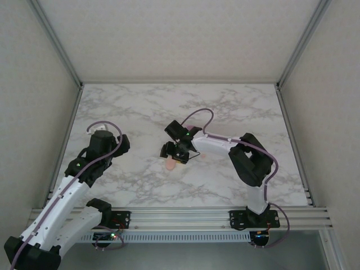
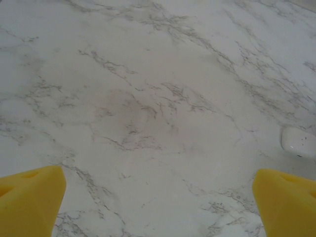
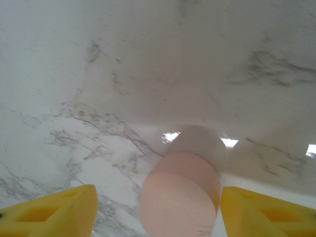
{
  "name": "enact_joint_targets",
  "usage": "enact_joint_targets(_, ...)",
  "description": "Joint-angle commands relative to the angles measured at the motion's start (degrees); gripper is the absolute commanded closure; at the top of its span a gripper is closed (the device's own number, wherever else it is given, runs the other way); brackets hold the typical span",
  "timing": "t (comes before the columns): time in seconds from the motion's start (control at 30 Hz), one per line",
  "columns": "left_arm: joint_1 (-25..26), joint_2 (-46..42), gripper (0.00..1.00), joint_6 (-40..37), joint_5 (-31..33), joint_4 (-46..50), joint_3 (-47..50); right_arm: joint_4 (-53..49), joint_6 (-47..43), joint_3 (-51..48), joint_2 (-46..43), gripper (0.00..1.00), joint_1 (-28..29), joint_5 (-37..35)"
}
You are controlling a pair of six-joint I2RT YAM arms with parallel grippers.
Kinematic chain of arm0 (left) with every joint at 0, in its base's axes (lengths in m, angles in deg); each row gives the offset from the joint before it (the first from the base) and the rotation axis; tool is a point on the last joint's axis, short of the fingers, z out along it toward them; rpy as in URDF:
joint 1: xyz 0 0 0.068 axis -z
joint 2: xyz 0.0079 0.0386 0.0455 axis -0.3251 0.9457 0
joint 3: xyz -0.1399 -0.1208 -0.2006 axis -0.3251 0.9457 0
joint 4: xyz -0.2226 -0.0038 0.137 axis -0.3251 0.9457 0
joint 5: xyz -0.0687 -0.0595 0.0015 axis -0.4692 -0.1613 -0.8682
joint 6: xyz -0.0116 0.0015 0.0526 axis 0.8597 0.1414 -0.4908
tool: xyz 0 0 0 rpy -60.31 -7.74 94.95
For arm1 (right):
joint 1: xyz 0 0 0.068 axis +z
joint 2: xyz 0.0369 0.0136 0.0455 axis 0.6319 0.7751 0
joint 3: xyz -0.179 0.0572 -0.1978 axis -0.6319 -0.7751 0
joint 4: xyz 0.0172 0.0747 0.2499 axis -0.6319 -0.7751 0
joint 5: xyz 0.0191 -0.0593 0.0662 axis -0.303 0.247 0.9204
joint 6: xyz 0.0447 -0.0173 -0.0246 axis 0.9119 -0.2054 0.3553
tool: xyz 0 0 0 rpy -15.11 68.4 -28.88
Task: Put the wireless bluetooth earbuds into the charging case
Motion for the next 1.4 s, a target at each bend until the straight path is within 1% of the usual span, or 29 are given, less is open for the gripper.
enact_joint_targets(0.0, -0.7, -1.0, 0.03, -0.7, 2.4, 1.2, 0.7, -6.5, -6.9, 6.5, 3.9, 0.34, 1.8, 0.0)
enact_joint_targets(0.1, -0.8, -1.2, 0.03, -0.2, 3.0, 1.3, 0.8, -11.8, -12.0, 12.2, 7.0, 0.36, 3.8, -1.5)
enact_joint_targets(0.2, -0.8, -1.6, 0.03, 0.5, 3.5, 1.2, 1.2, -16.1, -15.7, 15.1, 7.9, 0.35, 6.1, -7.0)
enact_joint_targets(0.27, -0.9, -1.9, 0.03, 0.8, 3.9, 1.3, 1.3, -17.1, -17.6, 14.8, 7.2, 0.33, 7.2, -10.6)
enact_joint_targets(0.37, -1.0, -2.3, 0.03, 0.7, 4.1, 1.2, 1.3, -14.6, -21.8, 11.2, 4.7, 0.31, 8.3, -14.4)
enact_joint_targets(0.5, -1.1, -2.3, 0.03, 1.0, 3.2, 0.8, 1.5, -6.9, -28.7, 4.6, 0.7, 0.29, 8.3, -14.1)
enact_joint_targets(0.63, -1.1, -1.7, 0.03, 1.6, 2.1, 0.1, 1.6, -3.7, -34.4, 1.5, -0.8, 0.29, 8.8, -14.6)
enact_joint_targets(0.77, -1.2, -1.6, 0.03, 1.9, 2.0, 0.1, 1.7, -2.0, -36.5, 1.0, -0.5, 0.32, 10.0, -14.3)
enact_joint_targets(0.9, -1.3, -1.7, 0.03, 1.7, 2.0, 0.5, 1.6, -1.3, -39.4, 1.3, 1.2, 0.35, 11.4, -15.6)
enact_joint_targets(1.03, -1.3, -1.6, 0.03, 1.1, 2.0, 1.0, 1.3, -0.9, -41.6, 0.9, 1.9, 0.36, 11.5, -16.1)
enact_joint_targets(1.37, -1.3, -1.7, 0.03, 0.7, 0.2, 0.7, 1.0, 4.6, -48.7, -3.5, 0.4, 0.38, 11.5, -16.3)
